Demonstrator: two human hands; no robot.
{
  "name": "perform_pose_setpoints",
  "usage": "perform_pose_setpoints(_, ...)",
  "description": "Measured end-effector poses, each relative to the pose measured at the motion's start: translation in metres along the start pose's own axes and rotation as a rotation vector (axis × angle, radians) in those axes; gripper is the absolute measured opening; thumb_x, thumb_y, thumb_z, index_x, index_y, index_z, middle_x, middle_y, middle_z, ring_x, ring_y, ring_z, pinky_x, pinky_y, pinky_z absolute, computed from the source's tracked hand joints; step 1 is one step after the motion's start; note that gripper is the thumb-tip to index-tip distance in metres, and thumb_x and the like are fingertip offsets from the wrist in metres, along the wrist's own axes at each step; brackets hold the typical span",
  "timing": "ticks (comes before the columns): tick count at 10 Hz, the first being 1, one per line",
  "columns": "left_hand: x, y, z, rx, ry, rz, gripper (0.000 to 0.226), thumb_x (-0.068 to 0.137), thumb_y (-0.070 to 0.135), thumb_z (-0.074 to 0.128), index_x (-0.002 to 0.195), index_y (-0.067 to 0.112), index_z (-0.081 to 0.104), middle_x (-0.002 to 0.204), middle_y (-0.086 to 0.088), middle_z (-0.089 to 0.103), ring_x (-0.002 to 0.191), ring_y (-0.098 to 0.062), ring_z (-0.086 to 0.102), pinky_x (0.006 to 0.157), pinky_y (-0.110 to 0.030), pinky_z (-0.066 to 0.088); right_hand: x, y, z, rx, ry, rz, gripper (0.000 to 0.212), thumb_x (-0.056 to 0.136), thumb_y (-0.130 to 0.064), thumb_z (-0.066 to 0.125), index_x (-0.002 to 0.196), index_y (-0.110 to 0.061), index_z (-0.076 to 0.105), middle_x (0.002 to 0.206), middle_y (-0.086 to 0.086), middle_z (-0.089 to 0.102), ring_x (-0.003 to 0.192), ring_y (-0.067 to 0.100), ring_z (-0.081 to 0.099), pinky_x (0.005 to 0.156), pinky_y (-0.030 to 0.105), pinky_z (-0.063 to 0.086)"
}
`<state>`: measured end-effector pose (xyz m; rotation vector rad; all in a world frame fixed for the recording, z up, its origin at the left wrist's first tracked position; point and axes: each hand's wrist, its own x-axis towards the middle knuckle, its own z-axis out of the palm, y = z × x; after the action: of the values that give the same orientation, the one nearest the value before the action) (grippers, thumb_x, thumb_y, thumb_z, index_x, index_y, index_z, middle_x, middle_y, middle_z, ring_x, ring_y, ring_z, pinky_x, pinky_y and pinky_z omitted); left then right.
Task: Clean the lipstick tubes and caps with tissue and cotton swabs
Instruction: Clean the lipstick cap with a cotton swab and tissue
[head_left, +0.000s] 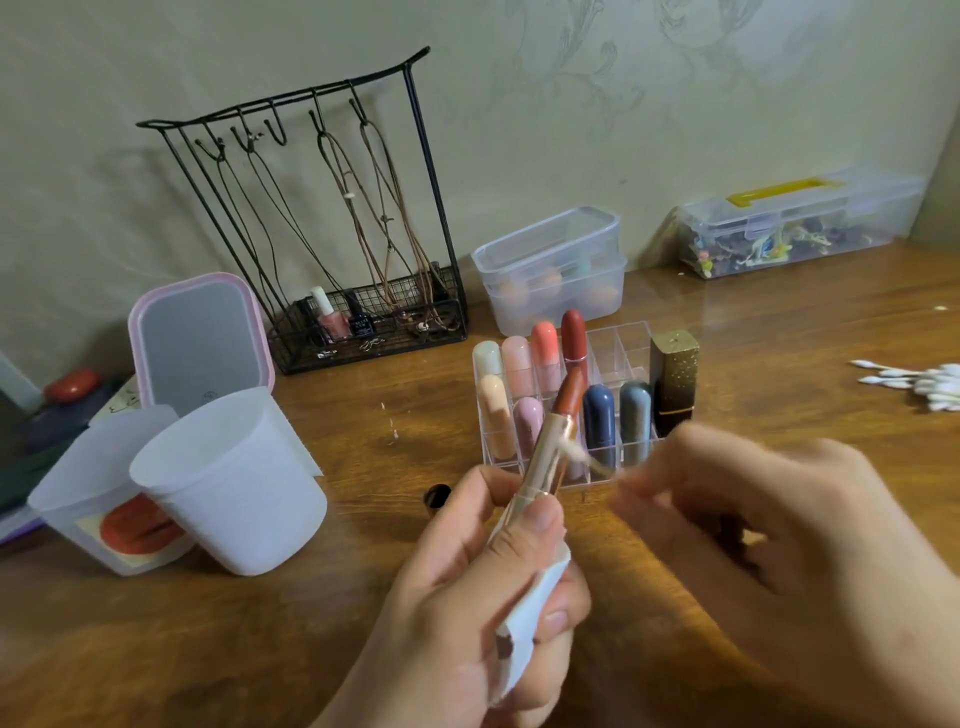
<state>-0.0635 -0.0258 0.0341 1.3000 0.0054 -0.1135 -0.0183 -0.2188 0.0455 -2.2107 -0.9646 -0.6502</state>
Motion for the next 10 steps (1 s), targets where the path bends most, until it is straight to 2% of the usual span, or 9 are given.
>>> perform_pose_setpoints(1, 0.0, 0.0, 0.002, -0.156, -0.091, -0.103, 0.021, 0.069, 0.035, 0.072, 0.075, 0.022, 0.056, 0.059, -0.007, 0.043, 0.033, -0.011, 0.029, 0.036, -0.016, 0.029, 0.002, 0.007, 0.01, 0.003, 0.067, -0.009, 0.008, 0.085, -0.032, 0.069, 0.079, -0.027, 0.066, 0.046, -0.01, 0.044, 0.04, 0.008, 0.035, 0.038, 0.026, 0.037)
perform_pose_setpoints(2, -0.002, 0.0, -0.001, -0.181, -0.112, -0.109, 0.02, 0.07, 0.033, 0.072, 0.074, 0.022, 0.055, 0.059, -0.01, 0.037, 0.036, -0.009, 0.024, 0.038, -0.016, 0.024, 0.002, 0.01, 0.012, 0.026, 0.109, -0.038, 0.009, 0.085, -0.033, 0.07, 0.078, -0.027, 0.068, 0.047, -0.011, 0.047, 0.04, 0.009, 0.04, 0.038, 0.025, 0.038)
perform_pose_setpoints(5, 0.004, -0.004, -0.002, 0.018, -0.058, -0.06, 0.026, 0.064, 0.04, 0.076, 0.079, 0.026, 0.059, 0.053, -0.005, 0.039, 0.031, -0.009, 0.034, 0.036, -0.017, 0.03, 0.0, 0.008, 0.014, 0.067, 0.06, -0.059, 0.007, 0.079, -0.028, 0.076, 0.076, -0.027, 0.07, 0.049, -0.012, 0.049, 0.041, 0.008, 0.041, 0.04, 0.023, 0.04)
perform_pose_setpoints(6, 0.003, -0.005, -0.003, -0.037, -0.091, -0.058, 0.022, 0.066, 0.037, 0.075, 0.075, 0.026, 0.059, 0.059, -0.013, 0.032, 0.032, -0.012, 0.03, 0.036, -0.016, 0.029, 0.001, 0.007, 0.012, 0.102, 0.036, -0.02, 0.008, 0.078, -0.027, 0.076, 0.075, -0.026, 0.068, 0.046, -0.013, 0.046, 0.04, 0.005, 0.038, 0.04, 0.018, 0.038)
perform_pose_setpoints(8, 0.003, -0.003, -0.004, -0.152, -0.161, -0.062, 0.025, 0.07, 0.035, 0.073, 0.081, 0.017, 0.06, 0.06, -0.015, 0.04, 0.032, -0.012, 0.03, 0.036, -0.016, 0.029, 0.003, 0.008, 0.012, 0.084, -0.026, -0.02, 0.01, 0.083, -0.031, 0.071, 0.079, -0.029, 0.061, 0.046, -0.013, 0.043, 0.041, 0.006, 0.031, 0.04, 0.017, 0.034)
perform_pose_setpoints(9, 0.017, -0.012, -0.011, -0.093, -0.137, 0.018, 0.043, 0.058, 0.043, 0.087, 0.08, 0.013, 0.066, 0.055, -0.018, 0.046, 0.034, -0.017, 0.041, 0.037, -0.018, 0.035, 0.003, 0.008, 0.004, 0.024, -0.047, -0.002, 0.012, 0.087, -0.039, 0.062, 0.08, -0.028, 0.061, 0.046, -0.012, 0.044, 0.04, 0.006, 0.031, 0.037, 0.021, 0.037)
perform_pose_setpoints(10, 0.038, -0.014, -0.013, -0.029, -0.012, 0.093, 0.059, 0.016, 0.054, 0.094, 0.055, 0.016, 0.072, 0.047, -0.011, 0.058, 0.035, -0.018, 0.055, 0.035, -0.018, 0.043, 0.012, -0.002, 0.019, 0.083, 0.071, -0.077, 0.013, 0.083, -0.015, 0.064, 0.071, -0.016, 0.061, 0.045, -0.012, 0.038, 0.038, 0.006, 0.028, 0.041, 0.006, 0.024)
